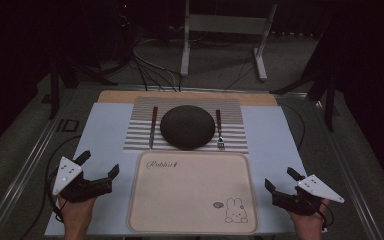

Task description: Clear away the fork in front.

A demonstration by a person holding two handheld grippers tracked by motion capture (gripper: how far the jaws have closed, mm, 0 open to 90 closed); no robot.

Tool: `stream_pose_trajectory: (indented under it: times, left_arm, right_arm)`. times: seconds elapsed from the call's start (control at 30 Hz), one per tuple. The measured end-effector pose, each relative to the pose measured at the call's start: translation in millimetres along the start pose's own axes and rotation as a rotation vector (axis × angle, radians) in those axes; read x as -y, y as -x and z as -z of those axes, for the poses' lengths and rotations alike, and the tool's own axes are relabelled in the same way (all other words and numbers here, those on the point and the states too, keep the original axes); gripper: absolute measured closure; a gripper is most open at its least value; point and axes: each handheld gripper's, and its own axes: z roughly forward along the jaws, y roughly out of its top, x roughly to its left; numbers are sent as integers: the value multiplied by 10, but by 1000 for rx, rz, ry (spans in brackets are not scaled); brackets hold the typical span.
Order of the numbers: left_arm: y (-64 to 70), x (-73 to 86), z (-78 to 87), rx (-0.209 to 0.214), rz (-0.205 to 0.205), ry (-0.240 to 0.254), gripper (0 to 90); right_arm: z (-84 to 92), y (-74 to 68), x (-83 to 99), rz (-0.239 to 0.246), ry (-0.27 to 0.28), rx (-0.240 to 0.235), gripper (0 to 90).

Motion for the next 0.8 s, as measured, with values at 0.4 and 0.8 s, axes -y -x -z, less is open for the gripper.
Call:
stream_pose_trajectory:
  times: [0.4,0.8]
  left_arm:
    - [-8,35,-9,-25,12,-8,0]
    - [28,65,-59,-39,13,-27,0]
  right_arm:
    - [4,32,-1,-26,14,20,110]
    - [-44,-39,-32,-43,14,1,111]
